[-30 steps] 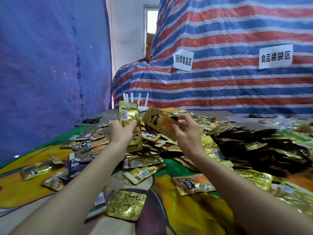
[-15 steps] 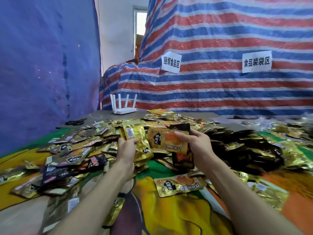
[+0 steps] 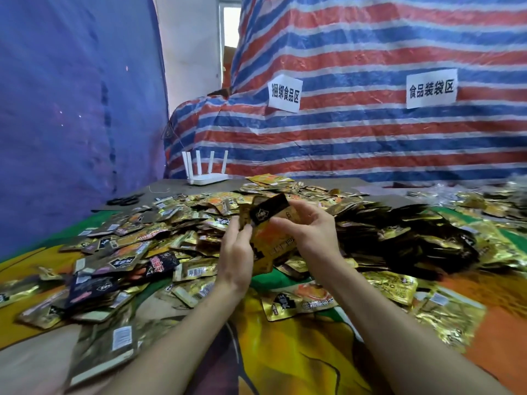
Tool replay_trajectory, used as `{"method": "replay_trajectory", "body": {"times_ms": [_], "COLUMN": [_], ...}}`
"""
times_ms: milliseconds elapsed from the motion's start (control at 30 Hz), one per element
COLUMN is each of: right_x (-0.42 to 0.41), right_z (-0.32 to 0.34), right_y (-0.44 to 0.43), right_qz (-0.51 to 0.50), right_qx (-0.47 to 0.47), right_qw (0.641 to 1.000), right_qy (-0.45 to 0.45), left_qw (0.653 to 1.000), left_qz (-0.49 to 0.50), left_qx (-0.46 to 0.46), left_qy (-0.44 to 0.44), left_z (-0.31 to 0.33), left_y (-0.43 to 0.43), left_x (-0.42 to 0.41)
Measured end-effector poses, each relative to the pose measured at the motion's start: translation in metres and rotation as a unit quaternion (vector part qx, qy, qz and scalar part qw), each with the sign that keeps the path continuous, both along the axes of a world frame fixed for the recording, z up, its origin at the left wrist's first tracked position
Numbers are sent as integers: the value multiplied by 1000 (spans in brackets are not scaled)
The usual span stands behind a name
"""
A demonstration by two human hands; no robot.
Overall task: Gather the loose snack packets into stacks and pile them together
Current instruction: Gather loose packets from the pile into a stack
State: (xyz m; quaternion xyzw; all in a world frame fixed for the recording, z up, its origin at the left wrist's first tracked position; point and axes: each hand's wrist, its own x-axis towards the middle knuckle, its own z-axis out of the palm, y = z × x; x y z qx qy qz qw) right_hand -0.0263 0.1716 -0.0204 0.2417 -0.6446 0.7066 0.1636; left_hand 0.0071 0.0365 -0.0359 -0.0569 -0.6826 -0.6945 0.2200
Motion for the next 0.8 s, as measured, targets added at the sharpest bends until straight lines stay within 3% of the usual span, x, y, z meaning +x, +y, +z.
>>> {"method": "replay_trajectory", "body": {"times_ms": [167,300,433,667,800], "right_x": [-2,-4,-1,5,6], "right_z": [-8,-14,-19,-11,-15], "right_y": [-7,-12,-21,-26,-34], "right_qz": [-12,-28,-23,-47,13], "right_qx": [-136,-215,-242,-143,-72], "right_qw": [989,969,961,987,996], "right_qy": [-55,-121,-132,-48,-49], "left_qw": [999,990,977,985,986], "left_qz": [-24,-81,-122,-113,3], "left_qx": [-18,58,127,-61,-157], "left_qy": [-28,-102,-117,-115,-47], "left_z": [-1,-12,-16,-6,0], "left_y": [3,7,9,4,-11], "left_x": [5,1,0,5,0]}}
